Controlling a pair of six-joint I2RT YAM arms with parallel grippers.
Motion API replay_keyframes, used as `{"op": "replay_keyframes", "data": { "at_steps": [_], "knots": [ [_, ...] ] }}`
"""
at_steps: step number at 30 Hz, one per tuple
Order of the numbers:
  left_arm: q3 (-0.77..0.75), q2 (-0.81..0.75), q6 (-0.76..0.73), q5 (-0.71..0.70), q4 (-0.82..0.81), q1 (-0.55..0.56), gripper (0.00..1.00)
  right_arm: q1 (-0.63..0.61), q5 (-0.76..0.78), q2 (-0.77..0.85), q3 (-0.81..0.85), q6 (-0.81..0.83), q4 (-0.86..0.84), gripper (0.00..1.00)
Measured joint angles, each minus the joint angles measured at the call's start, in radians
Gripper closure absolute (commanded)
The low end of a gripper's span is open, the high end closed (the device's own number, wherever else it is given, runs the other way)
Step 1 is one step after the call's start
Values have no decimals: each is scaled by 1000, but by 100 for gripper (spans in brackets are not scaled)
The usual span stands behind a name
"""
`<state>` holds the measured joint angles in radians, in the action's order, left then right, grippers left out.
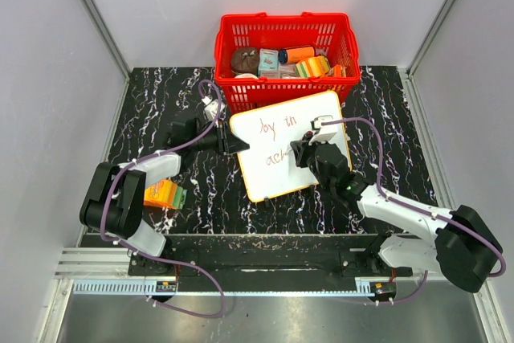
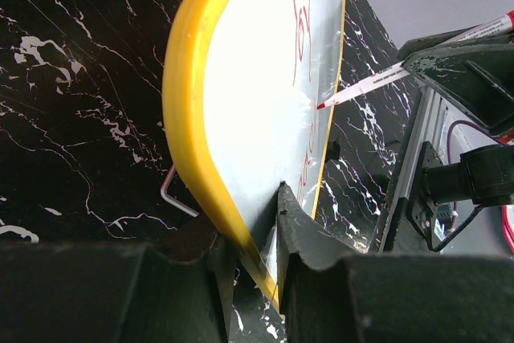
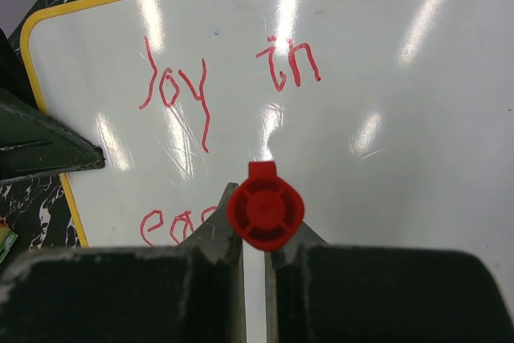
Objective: Write a sentence on the whiteboard
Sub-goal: Write on the whiteboard with the whiteboard.
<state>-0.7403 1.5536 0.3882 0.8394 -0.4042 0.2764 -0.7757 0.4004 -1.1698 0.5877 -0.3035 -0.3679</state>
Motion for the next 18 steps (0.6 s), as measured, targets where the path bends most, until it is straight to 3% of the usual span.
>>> {"op": "replay_keyframes", "data": {
  "at_steps": [18],
  "knots": [
    [0,0,0,-2,3,0,100,1,-18,26,-45,-16,0,100]
  ]
}}
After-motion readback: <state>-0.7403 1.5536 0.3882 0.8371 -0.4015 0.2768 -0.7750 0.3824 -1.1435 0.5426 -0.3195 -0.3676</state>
